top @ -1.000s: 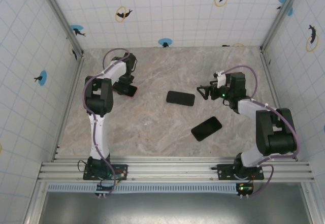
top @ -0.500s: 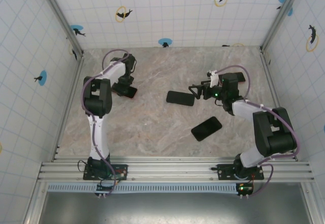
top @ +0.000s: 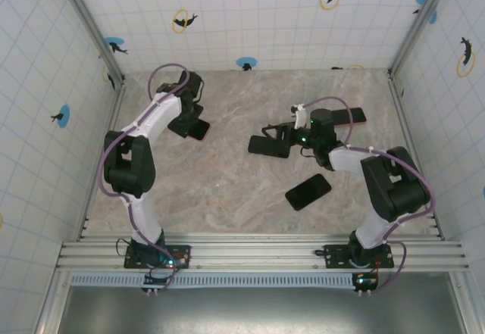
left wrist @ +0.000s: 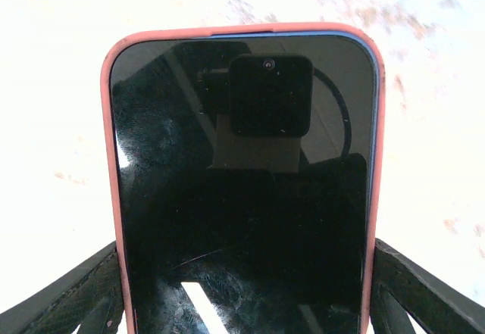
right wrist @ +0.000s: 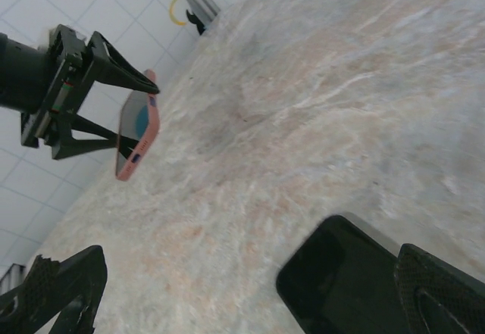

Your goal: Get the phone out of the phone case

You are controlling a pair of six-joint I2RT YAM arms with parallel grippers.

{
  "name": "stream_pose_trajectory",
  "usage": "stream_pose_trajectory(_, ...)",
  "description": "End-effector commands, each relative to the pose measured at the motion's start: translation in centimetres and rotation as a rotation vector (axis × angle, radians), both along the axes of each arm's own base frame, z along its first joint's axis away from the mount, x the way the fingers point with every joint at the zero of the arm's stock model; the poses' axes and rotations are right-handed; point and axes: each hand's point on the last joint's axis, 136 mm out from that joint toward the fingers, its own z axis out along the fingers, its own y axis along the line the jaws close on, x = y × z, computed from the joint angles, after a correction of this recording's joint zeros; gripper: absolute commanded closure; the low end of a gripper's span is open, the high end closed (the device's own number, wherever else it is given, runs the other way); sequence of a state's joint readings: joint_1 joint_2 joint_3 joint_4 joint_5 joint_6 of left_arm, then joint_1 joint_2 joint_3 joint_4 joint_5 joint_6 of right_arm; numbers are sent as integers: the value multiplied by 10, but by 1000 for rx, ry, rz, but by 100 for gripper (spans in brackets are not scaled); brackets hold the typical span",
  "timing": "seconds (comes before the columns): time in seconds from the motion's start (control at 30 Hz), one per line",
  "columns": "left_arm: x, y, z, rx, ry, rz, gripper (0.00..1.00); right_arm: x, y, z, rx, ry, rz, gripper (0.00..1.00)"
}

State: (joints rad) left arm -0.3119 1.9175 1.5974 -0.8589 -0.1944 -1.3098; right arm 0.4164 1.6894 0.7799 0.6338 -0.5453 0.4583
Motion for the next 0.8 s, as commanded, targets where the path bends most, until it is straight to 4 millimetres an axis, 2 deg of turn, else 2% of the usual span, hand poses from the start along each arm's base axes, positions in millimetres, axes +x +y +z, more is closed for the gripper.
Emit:
stream_pose_trajectory(0.0,7,-25,17,-76,-91,-41,35,9,27,28,92,-27,40,0)
stream_pose_trajectory(0.2,15,-59,37,-125,-160,-101,35,12,65,24,155,43,101,6)
stream_pose_trajectory(0.33,14,-69,35,-145,-164,-128,35,16,89,20,176,85,133,12)
stream_pose_trajectory(0.53,17,-72,39,-149,-191,-138,35,23,111,8,206,153,152,23)
stream_pose_trajectory(0.63,18,-73,40,-150,-204,-147,34,23,118,1,216,178,152,32)
stream_pose_trajectory(0.77,20,-74,39,-149,-208,-153,35,27,125,1,255,198,154,42)
